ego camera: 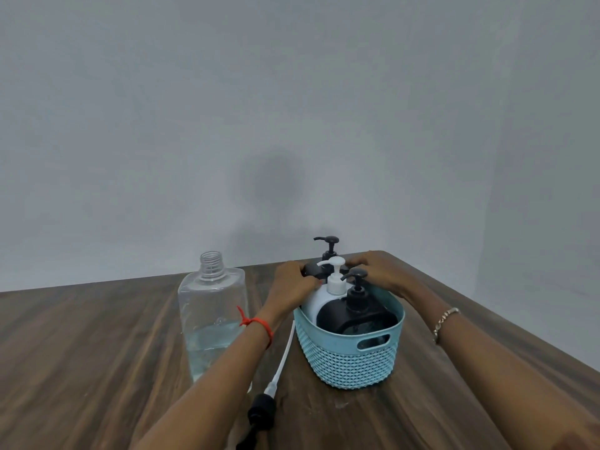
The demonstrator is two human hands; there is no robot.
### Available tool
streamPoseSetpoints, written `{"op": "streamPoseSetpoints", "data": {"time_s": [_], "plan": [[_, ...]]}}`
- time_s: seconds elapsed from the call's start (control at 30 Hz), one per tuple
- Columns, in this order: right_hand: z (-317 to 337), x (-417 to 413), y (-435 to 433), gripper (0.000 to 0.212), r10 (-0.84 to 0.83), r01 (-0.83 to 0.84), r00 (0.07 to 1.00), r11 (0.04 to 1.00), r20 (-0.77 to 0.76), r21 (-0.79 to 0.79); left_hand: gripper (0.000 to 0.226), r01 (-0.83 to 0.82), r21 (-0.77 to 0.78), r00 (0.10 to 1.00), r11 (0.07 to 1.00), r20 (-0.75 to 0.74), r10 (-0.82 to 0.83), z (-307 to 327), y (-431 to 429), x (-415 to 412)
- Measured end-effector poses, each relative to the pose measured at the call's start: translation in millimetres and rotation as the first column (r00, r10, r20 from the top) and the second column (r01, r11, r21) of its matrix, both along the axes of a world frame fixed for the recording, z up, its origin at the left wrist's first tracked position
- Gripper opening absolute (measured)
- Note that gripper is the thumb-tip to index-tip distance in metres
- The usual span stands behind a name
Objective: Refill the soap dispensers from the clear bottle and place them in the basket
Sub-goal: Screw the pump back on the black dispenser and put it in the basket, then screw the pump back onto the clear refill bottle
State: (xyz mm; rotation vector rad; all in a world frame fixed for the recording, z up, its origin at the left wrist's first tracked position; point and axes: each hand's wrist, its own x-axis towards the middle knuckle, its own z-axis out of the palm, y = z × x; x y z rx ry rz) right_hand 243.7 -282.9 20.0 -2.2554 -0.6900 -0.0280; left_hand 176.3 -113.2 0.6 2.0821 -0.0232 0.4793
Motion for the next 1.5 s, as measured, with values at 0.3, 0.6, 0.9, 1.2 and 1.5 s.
{"op": "streamPoseSetpoints", "data": {"time_s": [0.3,0.6,0.9,1.2,1.5], "plan": [[4.7,-12.7,0.7,0.029,0.014,-0.015,1.000,0.999,-0.027,-0.030,0.039,0.004,0.243,1.000,0.970,0.003,-0.005,-6.0,-5.6,-1.3],[3.4,-16.6,-3.9,0.034,-0.029,0.027,0.999,0.993,-0.017,-0.113,0.037,0.022,0.384,1.000,0.923,-0.010,-0.020,-15.3,-5.2,-6.7],[28.8,-40.2,11.3,0.024,-0.228,0.189,0.971,0.915,0.071,0.357,0.038,-0.060,0.269,0.987,0.961,0.163,0.016,3.8,8.8,-55.4],[24.3,-133.8,78.2,0.024,0.056,-0.162,0.868,0.971,0.493,0.176,0.019,-0.102,0.131,0.889,0.986,0.456,0.032,21.7,33.2,-128.9],[-44.8,-160.3,94.4,0.044,0.452,-0.304,0.888,0.715,0.085,-0.629,0.047,-0.325,-0.031,0.818,0.945,0.492,0.297,-19.1,94.4,-164.2]]}}
